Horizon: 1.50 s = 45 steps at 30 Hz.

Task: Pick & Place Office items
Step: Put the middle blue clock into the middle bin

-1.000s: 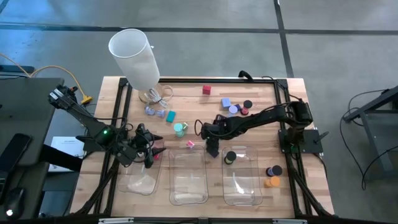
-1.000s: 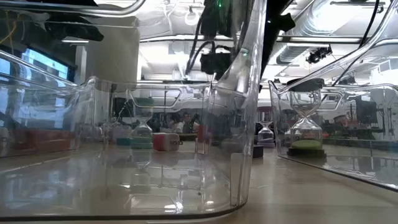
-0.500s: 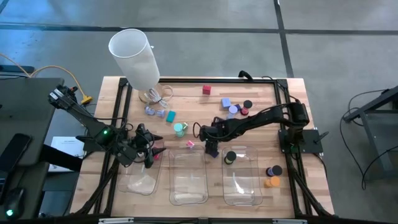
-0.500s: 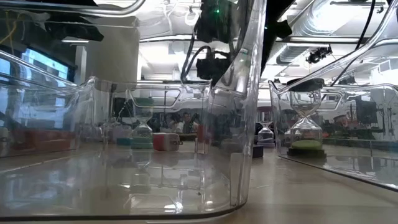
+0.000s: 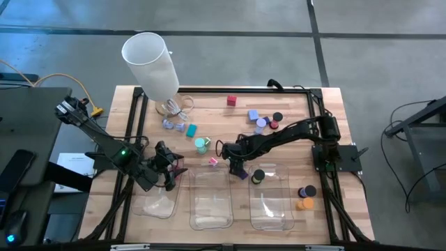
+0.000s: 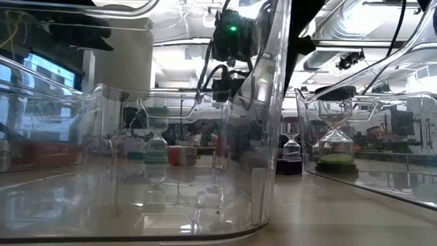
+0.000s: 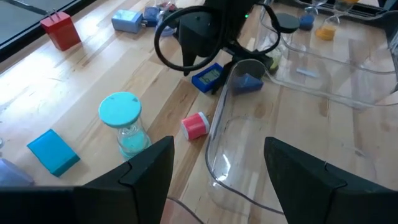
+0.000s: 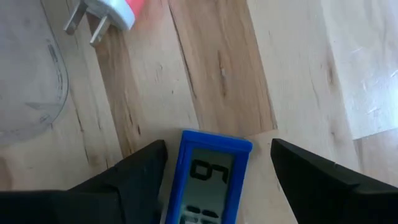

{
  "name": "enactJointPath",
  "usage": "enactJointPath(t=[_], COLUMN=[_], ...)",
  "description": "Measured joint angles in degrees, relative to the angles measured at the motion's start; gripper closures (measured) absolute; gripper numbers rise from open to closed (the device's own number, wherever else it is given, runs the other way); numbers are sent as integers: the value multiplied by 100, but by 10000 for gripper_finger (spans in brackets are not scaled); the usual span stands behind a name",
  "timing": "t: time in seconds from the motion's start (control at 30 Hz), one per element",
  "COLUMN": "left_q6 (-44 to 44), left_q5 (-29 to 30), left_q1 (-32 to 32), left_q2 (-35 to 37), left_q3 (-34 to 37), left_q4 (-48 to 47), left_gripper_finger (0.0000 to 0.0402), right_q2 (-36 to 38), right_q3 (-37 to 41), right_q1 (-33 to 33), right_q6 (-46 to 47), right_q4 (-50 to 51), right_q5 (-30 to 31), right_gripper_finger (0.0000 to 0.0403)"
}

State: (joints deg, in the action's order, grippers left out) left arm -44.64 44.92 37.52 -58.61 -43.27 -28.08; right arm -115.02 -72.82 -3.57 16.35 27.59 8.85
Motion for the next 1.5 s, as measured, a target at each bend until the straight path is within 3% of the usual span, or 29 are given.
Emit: enactJointPath(t=[0.23,0.5,0.8,1.17,1.5], left_q6=[-19,-24,-40,-39,-35], left_q5=[10,10,-35,-10,23], left_q1=[0,2,5,94,92], left_q2=[6,6,6,11,11], left_q3=[-2,-2,-2,-10,-10], left_q4=[6,9,29,123,167], left_gripper_finger=[160,160,160,160,160], right_q2=[-9,-15,120,1196,1603], right_q3=[0,0,26,-31,-987], right_q1=[-2,-7,-40,-136,-584], right_q6=[-5,-10,-20,-168,-1006], right_q4=[16,184,261,882,775], right_q5=[-19,-39,277,1266,1363], right_gripper_finger=[149,270,270,270,270])
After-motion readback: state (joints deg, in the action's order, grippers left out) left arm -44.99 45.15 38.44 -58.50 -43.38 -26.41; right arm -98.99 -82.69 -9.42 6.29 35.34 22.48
